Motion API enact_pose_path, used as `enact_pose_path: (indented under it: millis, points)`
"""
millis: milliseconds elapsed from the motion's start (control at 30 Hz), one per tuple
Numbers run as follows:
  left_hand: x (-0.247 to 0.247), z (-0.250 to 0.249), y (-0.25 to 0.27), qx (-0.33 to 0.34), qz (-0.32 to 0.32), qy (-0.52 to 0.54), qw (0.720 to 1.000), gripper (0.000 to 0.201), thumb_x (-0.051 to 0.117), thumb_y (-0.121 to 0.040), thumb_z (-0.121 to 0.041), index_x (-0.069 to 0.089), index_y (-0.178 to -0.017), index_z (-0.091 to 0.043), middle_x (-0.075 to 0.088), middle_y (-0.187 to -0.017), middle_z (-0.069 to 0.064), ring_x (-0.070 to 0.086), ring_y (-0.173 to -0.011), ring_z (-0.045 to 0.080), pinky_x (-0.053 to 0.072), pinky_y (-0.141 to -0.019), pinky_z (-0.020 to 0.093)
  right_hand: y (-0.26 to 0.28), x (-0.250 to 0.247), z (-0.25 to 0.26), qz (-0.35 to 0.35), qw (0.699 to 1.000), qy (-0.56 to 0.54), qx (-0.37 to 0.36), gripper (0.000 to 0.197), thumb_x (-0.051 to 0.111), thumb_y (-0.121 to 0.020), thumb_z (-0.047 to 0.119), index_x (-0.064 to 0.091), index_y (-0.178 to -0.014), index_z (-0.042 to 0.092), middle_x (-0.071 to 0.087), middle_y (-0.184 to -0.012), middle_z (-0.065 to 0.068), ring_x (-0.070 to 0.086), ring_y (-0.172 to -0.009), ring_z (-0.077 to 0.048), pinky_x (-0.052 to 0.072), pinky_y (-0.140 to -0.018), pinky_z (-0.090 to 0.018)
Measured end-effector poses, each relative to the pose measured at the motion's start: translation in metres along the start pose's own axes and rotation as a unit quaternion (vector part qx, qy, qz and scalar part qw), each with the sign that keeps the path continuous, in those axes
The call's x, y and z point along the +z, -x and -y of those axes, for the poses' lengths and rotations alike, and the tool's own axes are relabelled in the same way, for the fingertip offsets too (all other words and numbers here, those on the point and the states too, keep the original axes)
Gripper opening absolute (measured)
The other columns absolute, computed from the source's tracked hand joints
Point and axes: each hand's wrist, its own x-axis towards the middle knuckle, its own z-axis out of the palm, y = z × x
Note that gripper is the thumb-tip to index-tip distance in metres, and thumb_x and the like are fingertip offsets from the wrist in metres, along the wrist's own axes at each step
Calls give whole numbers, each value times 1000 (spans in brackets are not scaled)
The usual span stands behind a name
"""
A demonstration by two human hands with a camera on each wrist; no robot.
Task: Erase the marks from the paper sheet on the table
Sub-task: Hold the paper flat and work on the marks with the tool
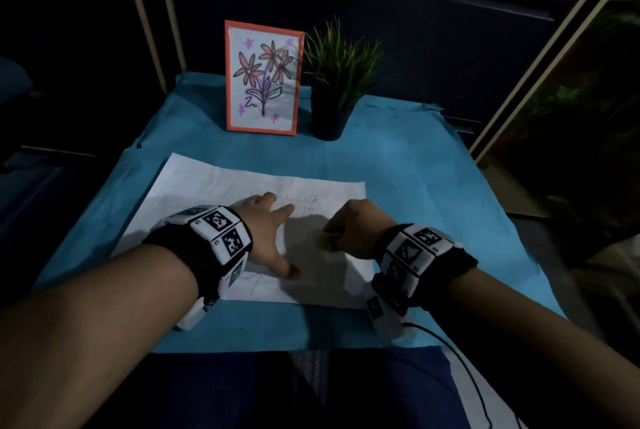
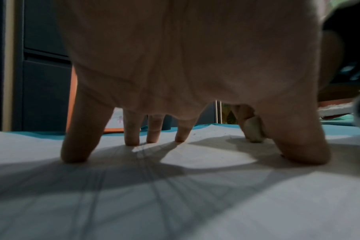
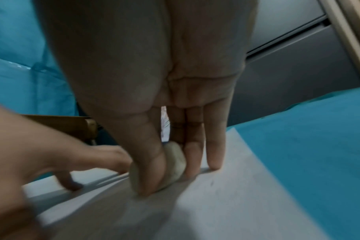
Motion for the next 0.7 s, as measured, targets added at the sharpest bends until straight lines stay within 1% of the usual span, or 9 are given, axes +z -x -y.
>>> enact_pose_path:
  millis: [100,167,233,300,400,500,567,633,700]
  points:
    - [0,-1,0,-3,1,0,1000,124,63,-63,-81,-5,-153,-29,-11,-161,4,-3,-148,26,16,-119,45,6,4,1,34,999,31,-19,26,67,-85,24,72,-109,16,68,-112,-3,61,-105,-19,48,-92,-27]
    - [1,-1,-1,-4,1,3,1000,125,64,-62,-81,-6,-153,-29,-12,-161,3,-5,-148,26,15,-119,46,11,7,-1,59,997,48,-31,28,68,-84,22,71,-111,17,68,-113,-2,60,-107,-17,45,-89,-22]
    - [1,-1,0,-4,2,5,1000,125,64,-63,-80,-6,-153,-29,-12,-161,3,-5,-148,25,16,-119,45,12,5,-3,69,996,44,-28,30,71,-83,22,70,-113,17,67,-114,-1,60,-107,-16,42,-86,-19]
    - [0,-1,0,-3,0,4,1000,124,64,-64,-80,-6,-153,-30,-11,-161,2,-4,-148,25,16,-119,45,7,1,-4,43,999,27,-18,30,73,-81,23,71,-110,17,69,-110,-2,61,-104,-16,45,-86,-21]
    - [0,-1,1,-2,-2,1,1000,123,63,-64,-80,-5,-153,-30,-9,-161,3,-2,-148,26,17,-119,45,1,0,-5,-9,1000,-6,-3,26,73,-81,29,73,-103,16,70,-102,-4,63,-97,-19,48,-79,-25]
    - [0,0,0,-1,-3,-4,1000,123,63,-64,-80,-4,-153,-29,-8,-161,3,-1,-148,26,18,-118,44,7,11,-4,17,999,33,-33,25,70,-83,27,73,-105,16,69,-104,-3,62,-99,-19,42,-75,-20]
    - [0,0,-1,-2,-1,-5,1000,123,63,-64,-80,-5,-153,-29,-8,-161,3,-1,-148,26,18,-118,46,10,13,-3,40,998,34,-44,28,70,-83,25,71,-109,15,68,-109,-2,61,-103,-16,39,-76,-17]
    - [0,0,0,-1,-2,-9,1000,123,62,-64,-80,-4,-153,-28,-6,-161,4,1,-148,27,20,-117,46,6,8,-3,34,999,14,-31,31,71,-82,27,70,-111,16,67,-112,-2,61,-105,-16,40,-79,-17]
    - [-1,-1,1,1,-5,-12,1000,122,62,-64,-80,-3,-153,-28,-3,-161,4,3,-147,27,22,-116,47,-5,3,-4,8,1000,8,-17,30,70,-83,31,71,-109,17,68,-112,-3,62,-104,-19,42,-78,-20]
